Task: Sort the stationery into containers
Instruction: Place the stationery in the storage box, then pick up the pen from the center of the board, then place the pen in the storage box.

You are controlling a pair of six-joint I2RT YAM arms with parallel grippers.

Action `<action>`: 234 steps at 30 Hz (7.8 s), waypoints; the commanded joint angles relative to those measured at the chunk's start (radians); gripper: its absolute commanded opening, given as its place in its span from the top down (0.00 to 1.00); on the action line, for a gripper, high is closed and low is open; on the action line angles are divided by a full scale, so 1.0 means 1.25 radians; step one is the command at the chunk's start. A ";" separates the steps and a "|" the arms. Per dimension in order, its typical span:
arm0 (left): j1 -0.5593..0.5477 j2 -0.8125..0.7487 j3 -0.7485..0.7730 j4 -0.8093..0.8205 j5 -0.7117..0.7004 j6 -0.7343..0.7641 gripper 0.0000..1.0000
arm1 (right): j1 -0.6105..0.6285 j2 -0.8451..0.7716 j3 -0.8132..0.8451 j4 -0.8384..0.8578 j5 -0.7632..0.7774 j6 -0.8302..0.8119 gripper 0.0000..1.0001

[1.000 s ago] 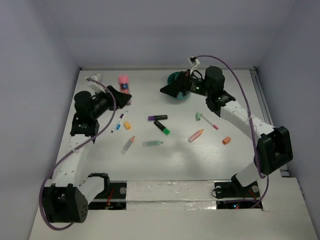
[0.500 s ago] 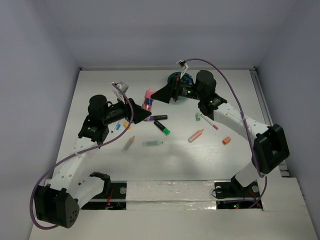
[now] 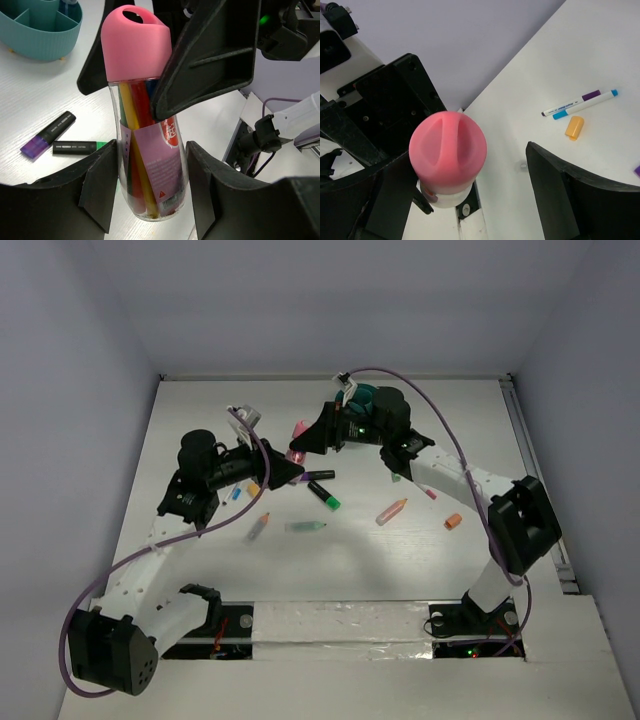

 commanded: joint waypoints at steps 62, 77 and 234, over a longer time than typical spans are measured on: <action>-0.017 -0.205 -0.025 -0.228 -0.434 0.083 0.01 | -0.194 0.361 0.587 -0.370 0.680 -0.511 0.81; -0.017 -0.177 -0.022 -0.238 -0.461 0.083 0.01 | -0.194 0.361 0.529 -0.345 0.650 -0.517 0.48; 0.005 -0.179 -0.027 -0.235 -0.471 0.064 0.14 | -0.036 0.135 -0.085 0.343 0.938 -0.629 0.26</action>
